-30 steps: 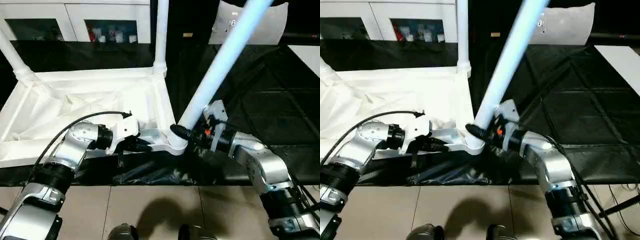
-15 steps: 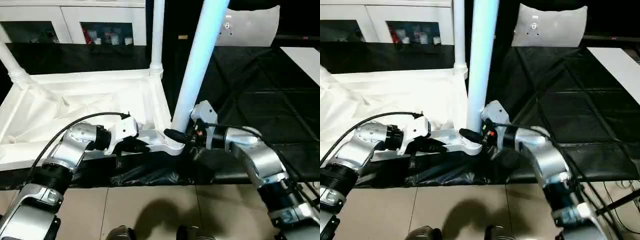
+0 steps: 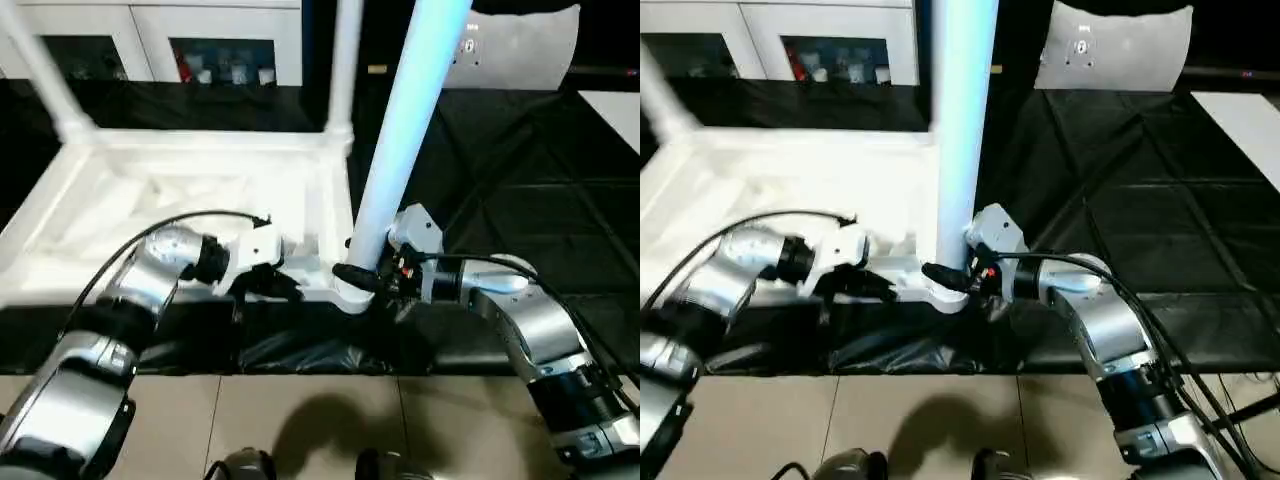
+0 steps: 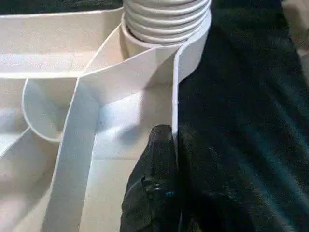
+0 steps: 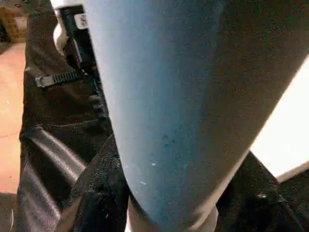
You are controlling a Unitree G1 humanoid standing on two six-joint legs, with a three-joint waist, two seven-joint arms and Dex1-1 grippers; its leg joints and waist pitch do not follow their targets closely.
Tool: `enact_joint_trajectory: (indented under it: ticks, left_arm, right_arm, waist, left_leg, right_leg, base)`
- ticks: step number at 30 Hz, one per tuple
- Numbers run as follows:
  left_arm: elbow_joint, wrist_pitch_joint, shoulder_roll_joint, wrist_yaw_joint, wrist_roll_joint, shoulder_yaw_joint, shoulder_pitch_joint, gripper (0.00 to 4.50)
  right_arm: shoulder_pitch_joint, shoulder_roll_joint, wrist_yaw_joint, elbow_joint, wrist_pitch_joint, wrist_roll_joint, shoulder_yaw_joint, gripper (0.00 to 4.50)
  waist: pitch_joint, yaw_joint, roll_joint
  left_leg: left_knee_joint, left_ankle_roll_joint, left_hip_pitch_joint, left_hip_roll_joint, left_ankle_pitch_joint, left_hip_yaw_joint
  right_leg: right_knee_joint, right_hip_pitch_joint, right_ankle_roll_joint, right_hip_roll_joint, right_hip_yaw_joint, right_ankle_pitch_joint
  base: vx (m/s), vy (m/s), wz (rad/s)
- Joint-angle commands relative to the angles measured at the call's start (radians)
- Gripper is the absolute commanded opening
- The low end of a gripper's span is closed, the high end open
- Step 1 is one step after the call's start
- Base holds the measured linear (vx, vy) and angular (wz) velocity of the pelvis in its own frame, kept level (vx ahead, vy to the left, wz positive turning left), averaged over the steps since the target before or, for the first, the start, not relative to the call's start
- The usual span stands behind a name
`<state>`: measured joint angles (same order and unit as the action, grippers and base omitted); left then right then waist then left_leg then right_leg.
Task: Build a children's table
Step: Insert table leg to table base
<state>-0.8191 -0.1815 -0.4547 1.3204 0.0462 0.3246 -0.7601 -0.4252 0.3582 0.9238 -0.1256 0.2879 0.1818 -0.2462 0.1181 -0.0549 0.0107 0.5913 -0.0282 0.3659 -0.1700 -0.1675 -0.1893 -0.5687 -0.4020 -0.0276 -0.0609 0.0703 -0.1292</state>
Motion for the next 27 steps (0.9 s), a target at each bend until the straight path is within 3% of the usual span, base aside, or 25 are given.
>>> enact_joint_trajectory:
  ticks: [1, 3, 6, 8, 11, 12, 13, 14, 15, 16, 17, 18, 19, 20, 22, 24, 26, 27]
  left_arm:
    - [0.006, -0.030, -0.004, -0.093, -0.014, -0.070, -0.097, 0.00]
    - [-0.004, -0.038, -0.007, -0.084, -0.020, -0.070, -0.098, 0.00]
    - [0.031, -0.020, -0.019, -0.067, -0.031, -0.074, -0.067, 0.00]
    - [0.080, 0.014, -0.035, -0.064, -0.035, -0.079, -0.025, 0.00]
    - [0.205, 0.128, -0.049, -0.096, -0.055, -0.102, 0.058, 0.00]
    - [0.235, 0.156, -0.050, -0.107, -0.062, -0.110, 0.077, 0.00]
    - [0.300, 0.211, -0.048, -0.133, -0.072, -0.125, 0.117, 0.00]
    - [0.359, 0.256, -0.046, -0.155, -0.078, -0.136, 0.151, 0.00]
    - [0.455, 0.323, -0.041, -0.184, -0.084, -0.145, 0.206, 0.00]
    - [0.504, 0.356, -0.037, -0.200, -0.085, -0.149, 0.234, 0.00]
    - [0.543, 0.381, -0.033, -0.213, -0.084, -0.151, 0.256, 0.00]
    - [0.630, 0.438, -0.019, -0.238, -0.077, -0.147, 0.301, 0.00]
    - [0.718, 0.498, 0.004, -0.266, -0.071, -0.138, 0.345, 0.00]
    - [0.837, 0.587, 0.035, -0.305, -0.063, -0.125, 0.400, 0.00]
    - [0.892, 0.625, 0.061, -0.326, -0.058, -0.108, 0.420, 0.00]
    - [0.958, 0.681, 0.113, -0.365, -0.062, -0.077, 0.428, 0.00]
    - [0.982, 0.710, 0.132, -0.387, -0.059, -0.064, 0.423, 0.00]
    - [0.965, 0.714, 0.138, -0.410, -0.052, -0.066, 0.401, 0.00]
  right_arm:
    - [0.091, -0.013, 0.060, -0.060, 0.105, -0.019, -0.148, 1.89]
    - [0.085, -0.022, 0.053, -0.067, 0.105, -0.020, -0.143, 1.89]
    - [0.067, -0.041, 0.027, -0.098, 0.093, -0.032, -0.129, 1.89]
    - [0.044, -0.065, -0.029, -0.142, 0.081, -0.056, -0.107, 1.89]
    - [0.014, -0.102, -0.114, -0.198, 0.069, -0.072, -0.067, 1.89]
    - [0.009, -0.111, -0.132, -0.208, 0.067, -0.072, -0.057, 1.89]
    - [-0.002, -0.128, -0.167, -0.224, 0.071, -0.068, -0.034, 1.89]
    - [-0.011, -0.142, -0.196, -0.238, 0.074, -0.066, -0.017, 1.89]
    - [-0.023, -0.157, -0.230, -0.259, 0.070, -0.068, 0.000, 1.89]
    - [-0.030, -0.164, -0.247, -0.270, 0.066, -0.071, 0.007, 1.89]
    - [-0.034, -0.168, -0.258, -0.279, 0.061, -0.074, 0.010, 1.89]
    - [-0.043, -0.175, -0.275, -0.295, 0.051, -0.080, 0.014, 1.89]
    - [-0.052, -0.183, -0.291, -0.311, 0.042, -0.087, 0.017, 1.89]
    - [-0.065, -0.195, -0.312, -0.337, 0.030, -0.093, 0.020, 1.89]
    - [-0.075, -0.204, -0.324, -0.354, 0.029, -0.093, 0.023, 1.89]
    - [-0.093, -0.218, -0.338, -0.382, 0.026, -0.097, 0.023, 1.89]
    - [-0.102, -0.227, -0.345, -0.396, 0.025, -0.099, 0.027, 1.89]
    - [-0.109, -0.234, -0.348, -0.406, 0.024, -0.098, 0.029, 1.89]
  waist:
    - [-0.044, 0.005, 0.009]
    - [-0.052, 0.006, 0.007]
    - [-0.052, 0.005, 0.008]
    - [-0.052, 0.007, 0.006]
    - [-0.051, 0.024, 0.004]
    - [-0.045, 0.032, 0.008]
    - [-0.047, 0.034, 0.007]
    - [-0.048, 0.038, 0.006]
    - [-0.047, 0.046, 0.007]
    - [-0.053, 0.049, 0.006]
    - [-0.048, 0.057, 0.009]
    - [-0.047, 0.060, 0.009]
    - [-0.049, 0.063, 0.001]
    - [-0.048, 0.065, 0.004]
    - [-0.043, 0.069, 0.003]
    - [-0.041, 0.072, -0.005]
    - [-0.039, 0.069, -0.005]
    - [-0.040, 0.072, -0.008]
  left_leg:
    - [-0.083, 0.008, -0.030, -0.055, -0.402, 0.043]
    - [-0.082, 0.010, -0.029, -0.057, -0.386, 0.041]
    - [-0.081, 0.006, -0.029, -0.058, -0.385, 0.040]
    - [-0.082, -0.005, -0.027, -0.060, -0.390, 0.043]
    - [-0.082, -0.018, -0.024, -0.058, -0.410, 0.047]
    - [-0.079, -0.015, -0.032, -0.053, -0.432, 0.045]
    - [-0.077, -0.019, -0.035, -0.054, -0.438, 0.045]
    - [-0.078, -0.021, -0.028, -0.055, -0.430, 0.050]
    - [-0.078, -0.020, -0.031, -0.054, -0.432, 0.048]
    - [-0.078, -0.030, -0.029, -0.061, -0.426, 0.051]
    - [-0.078, -0.020, -0.028, -0.056, -0.429, 0.048]
    - [-0.073, -0.012, -0.034, -0.050, -0.433, 0.043]
    - [-0.075, -0.013, -0.028, -0.054, -0.426, 0.046]
    - [-0.074, -0.011, -0.029, -0.058, -0.420, 0.044]
    - [-0.068, 0.004, -0.032, -0.049, -0.417, 0.041]
    - [-0.067, 0.010, -0.029, -0.045, -0.409, 0.043]
    - [-0.063, 0.011, -0.038, -0.041, -0.425, 0.042]
    - [-0.066, 0.008, -0.032, -0.041, -0.430, 0.046]
  right_leg:
    - [0.086, 0.028, -0.128, -0.088, -0.044, -0.536]
    - [0.081, 0.032, -0.146, -0.089, -0.045, -0.499]
    - [0.078, 0.030, -0.164, -0.093, -0.047, -0.500]
    - [0.075, 0.032, -0.164, -0.096, -0.047, -0.511]
    - [0.074, 0.034, -0.156, -0.096, -0.044, -0.547]
    - [0.087, 0.023, -0.135, -0.091, -0.041, -0.602]
    - [0.086, 0.023, -0.133, -0.093, -0.043, -0.610]
    - [0.081, 0.030, -0.135, -0.098, -0.042, -0.616]
    - [0.086, 0.025, -0.131, -0.092, -0.040, -0.619]
    - [0.074, 0.031, -0.145, -0.098, -0.044, -0.587]
    - [0.080, 0.025, -0.144, -0.088, -0.041, -0.590]
    - [0.085, 0.019, -0.135, -0.084, -0.042, -0.602]
    - [0.079, 0.026, -0.139, -0.087, -0.042, -0.594]
    - [0.079, 0.025, -0.145, -0.089, -0.045, -0.588]
    - [0.090, 0.018, -0.124, -0.083, -0.042, -0.638]
    - [0.095, 0.019, -0.098, -0.081, -0.037, -0.686]
    - [0.105, 0.009, -0.079, -0.078, -0.034, -0.715]
    - [0.103, 0.016, -0.072, -0.077, -0.030, -0.715]
  base:
    - [0.000, 0.000, 0.00]
    - [0.000, 0.000, 0.00]
    - [0.000, 0.000, 0.00]
    - [0.000, 0.000, 0.00]
    - [0.000, 0.000, 0.00]
    - [0.000, 0.000, 0.00]
    - [0.000, 0.000, 0.00]
    - [0.000, 0.000, 0.00]
    - [0.000, 0.000, 0.00]
    - [0.000, 0.000, 0.00]
    - [0.000, 0.000, 0.00]
    - [0.000, 0.000, 0.00]
    - [0.000, 0.000, 0.00]
    - [0.000, 0.000, 0.00]
    - [0.000, 0.000, 0.00]
    - [0.000, 0.000, 0.00]
    - [0.000, 0.000, 0.00]
    - [0.000, 0.000, 0.00]
